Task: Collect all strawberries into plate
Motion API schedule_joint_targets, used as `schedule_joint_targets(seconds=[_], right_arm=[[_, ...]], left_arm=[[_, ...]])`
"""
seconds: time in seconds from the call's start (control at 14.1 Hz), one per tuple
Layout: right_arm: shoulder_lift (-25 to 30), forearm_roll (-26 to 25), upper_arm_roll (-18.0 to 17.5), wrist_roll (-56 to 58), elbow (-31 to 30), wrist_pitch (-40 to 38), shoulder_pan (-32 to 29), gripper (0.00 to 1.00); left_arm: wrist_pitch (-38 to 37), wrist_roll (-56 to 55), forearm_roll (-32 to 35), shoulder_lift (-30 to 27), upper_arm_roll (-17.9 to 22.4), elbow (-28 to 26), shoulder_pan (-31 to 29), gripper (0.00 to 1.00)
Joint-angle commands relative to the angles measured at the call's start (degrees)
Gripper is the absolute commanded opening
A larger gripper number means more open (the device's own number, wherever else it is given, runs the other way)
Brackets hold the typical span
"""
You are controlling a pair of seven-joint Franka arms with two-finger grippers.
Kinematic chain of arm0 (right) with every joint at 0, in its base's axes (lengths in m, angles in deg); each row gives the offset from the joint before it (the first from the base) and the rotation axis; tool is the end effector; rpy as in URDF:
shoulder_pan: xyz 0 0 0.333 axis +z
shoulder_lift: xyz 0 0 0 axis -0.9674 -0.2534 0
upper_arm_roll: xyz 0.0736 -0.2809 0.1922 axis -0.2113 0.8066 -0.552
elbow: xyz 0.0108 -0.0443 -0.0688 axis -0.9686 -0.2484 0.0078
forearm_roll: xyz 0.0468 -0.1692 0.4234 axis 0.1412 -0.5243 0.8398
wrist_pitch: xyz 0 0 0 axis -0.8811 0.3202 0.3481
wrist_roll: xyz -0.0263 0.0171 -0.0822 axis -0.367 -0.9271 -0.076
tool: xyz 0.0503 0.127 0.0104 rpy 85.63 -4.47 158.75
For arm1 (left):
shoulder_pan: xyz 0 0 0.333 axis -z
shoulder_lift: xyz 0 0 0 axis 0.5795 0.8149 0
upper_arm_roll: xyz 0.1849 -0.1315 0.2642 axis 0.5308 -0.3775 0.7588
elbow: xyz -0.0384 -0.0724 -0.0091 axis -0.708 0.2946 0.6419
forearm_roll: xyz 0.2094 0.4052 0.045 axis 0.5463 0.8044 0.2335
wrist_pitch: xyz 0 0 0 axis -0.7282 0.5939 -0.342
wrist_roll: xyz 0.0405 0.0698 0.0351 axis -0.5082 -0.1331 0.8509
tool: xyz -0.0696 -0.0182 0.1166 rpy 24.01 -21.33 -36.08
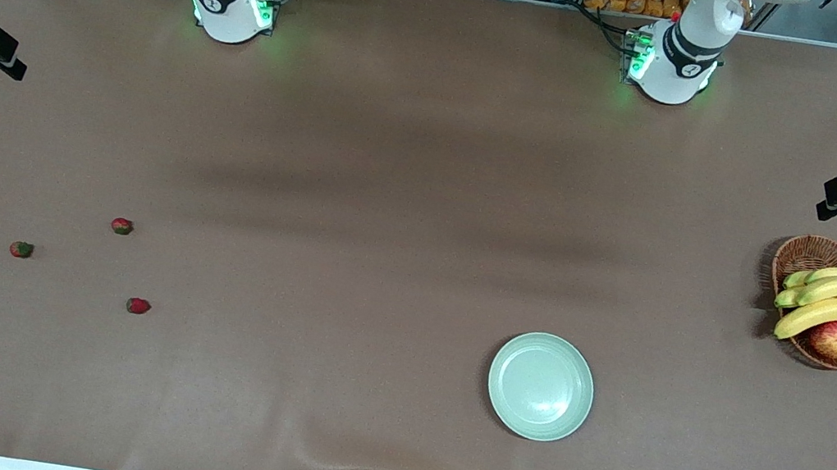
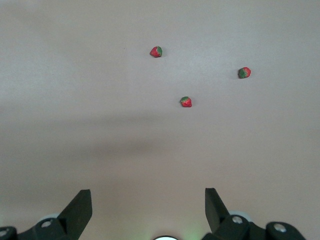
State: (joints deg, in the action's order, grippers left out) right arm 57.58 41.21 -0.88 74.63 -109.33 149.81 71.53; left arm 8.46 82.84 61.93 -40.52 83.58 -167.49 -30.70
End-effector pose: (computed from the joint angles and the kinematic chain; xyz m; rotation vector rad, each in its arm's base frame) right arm 0.5969 -0.0303 0.6657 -3.1004 0.0705 0.0812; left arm 0.6188 -0.0145 0.6510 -3.1407 -0.0717 -0.0198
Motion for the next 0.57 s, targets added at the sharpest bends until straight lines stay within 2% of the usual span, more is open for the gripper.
schedule_joint_targets(seconds=[0.0, 0.5], right_arm=[[0.2, 0.5, -0.5, -0.2, 0.7, -0.8, -0.5, 1.0], [0.1, 0.6, -0.5, -0.1, 0.6, -1.0, -0.3, 1.0]], left_arm=[[0.2, 1.1, -1.3, -0.1, 0.3, 0.0, 0.1, 1.0], [0.1, 1.1, -1.3, 0.3, 0.5, -0.1, 0.2, 1.0]])
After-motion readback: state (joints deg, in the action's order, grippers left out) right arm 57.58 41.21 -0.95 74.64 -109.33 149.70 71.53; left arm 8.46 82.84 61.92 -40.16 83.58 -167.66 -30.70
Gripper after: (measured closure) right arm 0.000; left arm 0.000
